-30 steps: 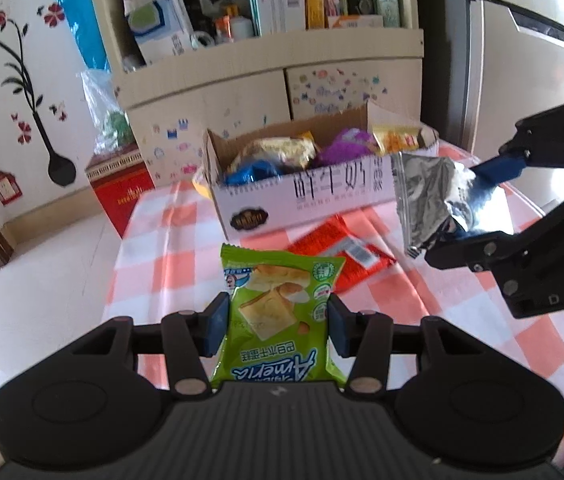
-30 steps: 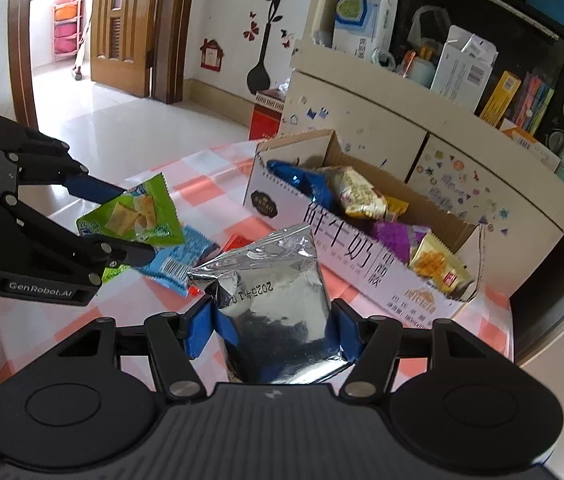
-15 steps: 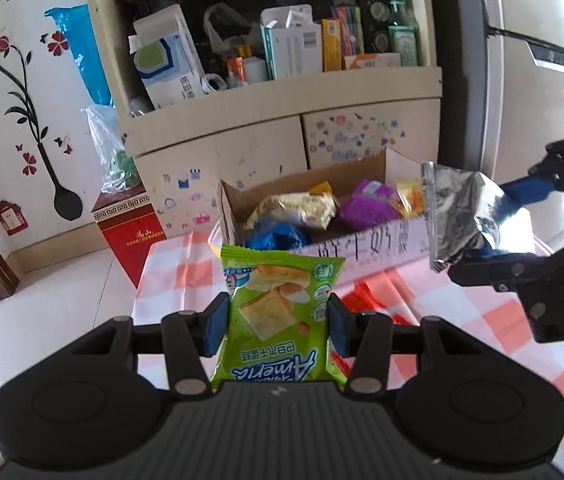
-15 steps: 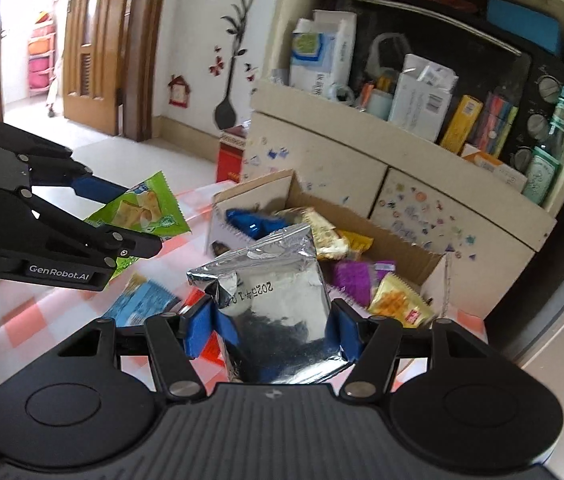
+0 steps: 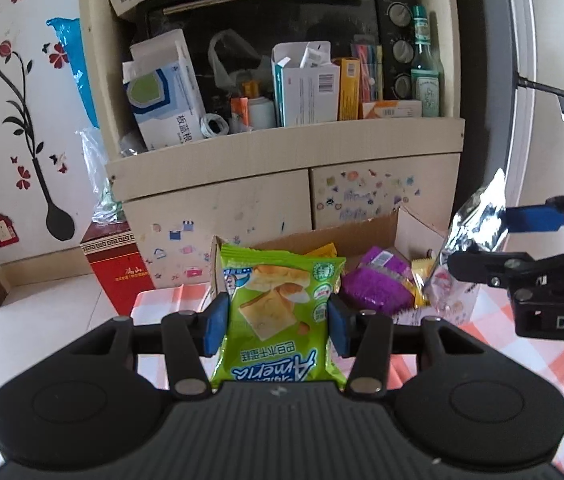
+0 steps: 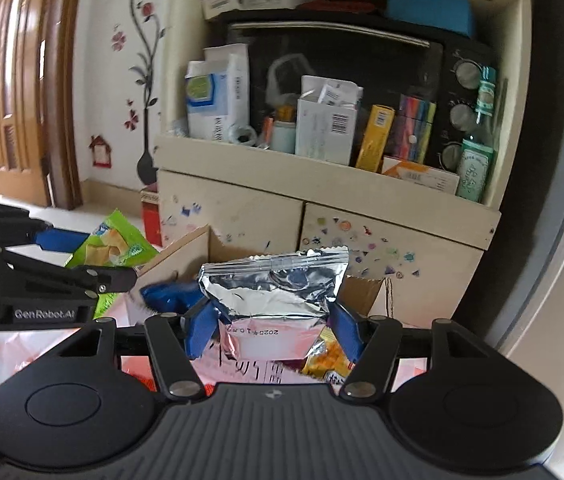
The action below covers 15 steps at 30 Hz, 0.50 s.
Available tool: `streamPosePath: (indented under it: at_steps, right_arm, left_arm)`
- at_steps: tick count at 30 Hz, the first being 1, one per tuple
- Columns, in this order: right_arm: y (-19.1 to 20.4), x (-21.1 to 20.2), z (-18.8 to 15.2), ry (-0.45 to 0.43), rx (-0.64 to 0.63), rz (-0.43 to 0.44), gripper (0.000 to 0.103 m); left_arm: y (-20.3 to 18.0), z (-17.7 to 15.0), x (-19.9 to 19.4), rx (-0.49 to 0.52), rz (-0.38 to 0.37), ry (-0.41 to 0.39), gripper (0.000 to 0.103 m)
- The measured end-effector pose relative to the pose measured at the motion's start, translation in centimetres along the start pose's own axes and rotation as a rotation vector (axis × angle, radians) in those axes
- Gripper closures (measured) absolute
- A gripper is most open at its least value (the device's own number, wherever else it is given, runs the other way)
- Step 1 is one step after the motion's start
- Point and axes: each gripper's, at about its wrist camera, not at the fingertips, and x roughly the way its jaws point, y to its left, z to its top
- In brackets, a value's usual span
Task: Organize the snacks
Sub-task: 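Carry the silver packet with the right tool while the left tool carries the green packet, then release the silver packet into the box while the left tool releases the green packet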
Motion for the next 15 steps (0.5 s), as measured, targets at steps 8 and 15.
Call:
streamPosePath:
  at_steps: [8,15]
  right_arm:
    - [-0.4,2.9,1.4,0.006,0.046,-0.004,0.039]
    - [-1.7,5.9,2.5,-0.027,0.164,-0.004,0.038]
  left_arm:
    - [-0.2,2.1,3.1,-0.031,-0.001,-0.016,0.054]
    - [0.6,3.8,6.7,-0.094,-0.023,-0.026,0.052]
